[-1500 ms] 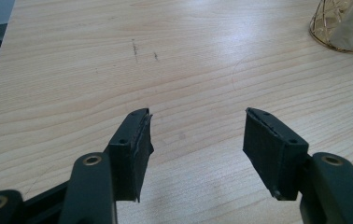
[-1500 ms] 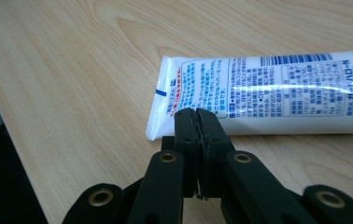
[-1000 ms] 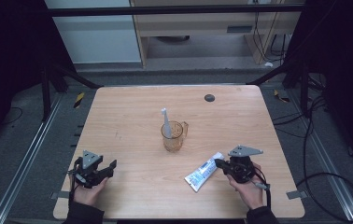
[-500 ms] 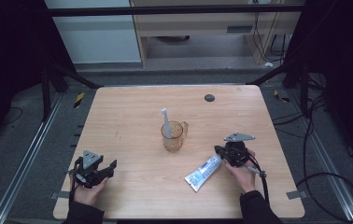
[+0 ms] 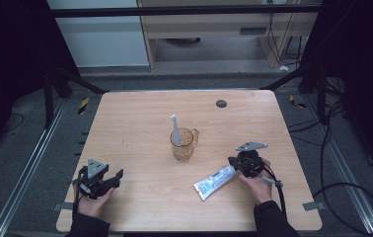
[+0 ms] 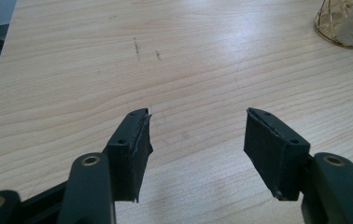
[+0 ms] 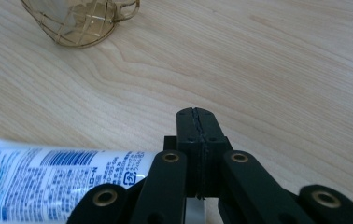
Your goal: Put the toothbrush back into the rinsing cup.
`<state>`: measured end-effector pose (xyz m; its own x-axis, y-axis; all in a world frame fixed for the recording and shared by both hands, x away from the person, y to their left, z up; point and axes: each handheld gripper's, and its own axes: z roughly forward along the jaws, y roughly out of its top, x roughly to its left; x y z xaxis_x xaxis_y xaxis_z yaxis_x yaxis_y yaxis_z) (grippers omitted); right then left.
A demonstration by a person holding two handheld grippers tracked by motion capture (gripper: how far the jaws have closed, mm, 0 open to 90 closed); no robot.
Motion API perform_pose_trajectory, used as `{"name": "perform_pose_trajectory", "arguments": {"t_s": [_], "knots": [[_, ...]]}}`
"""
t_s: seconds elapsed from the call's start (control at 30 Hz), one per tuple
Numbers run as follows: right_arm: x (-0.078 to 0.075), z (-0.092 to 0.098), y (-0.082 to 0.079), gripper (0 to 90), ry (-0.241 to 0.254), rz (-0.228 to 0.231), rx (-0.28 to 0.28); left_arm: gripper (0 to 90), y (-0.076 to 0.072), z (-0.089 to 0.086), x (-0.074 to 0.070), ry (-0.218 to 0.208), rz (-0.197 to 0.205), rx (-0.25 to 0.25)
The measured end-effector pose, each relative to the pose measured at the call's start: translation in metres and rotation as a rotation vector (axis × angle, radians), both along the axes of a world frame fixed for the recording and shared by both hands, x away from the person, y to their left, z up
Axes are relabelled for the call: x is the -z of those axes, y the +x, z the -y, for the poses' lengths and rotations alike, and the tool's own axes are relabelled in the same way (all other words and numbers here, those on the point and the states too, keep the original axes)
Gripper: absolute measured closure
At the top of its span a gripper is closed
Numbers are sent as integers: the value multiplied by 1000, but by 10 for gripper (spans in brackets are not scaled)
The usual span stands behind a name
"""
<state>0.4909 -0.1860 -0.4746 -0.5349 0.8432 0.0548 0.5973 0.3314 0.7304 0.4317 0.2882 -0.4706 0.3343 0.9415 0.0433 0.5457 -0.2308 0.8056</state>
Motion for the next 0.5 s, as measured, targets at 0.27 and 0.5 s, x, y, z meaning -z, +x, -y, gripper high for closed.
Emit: {"name": "perform_pose_trajectory", "arguments": {"t_s": [0.27,0.5], "knots": [[2,6,-17,900,-58,-25,-27,403,0,-1,0,1,1,0],[2,10,-28,899,-66,-37,-36,403,0,-1,0,0,2,-6]]}}
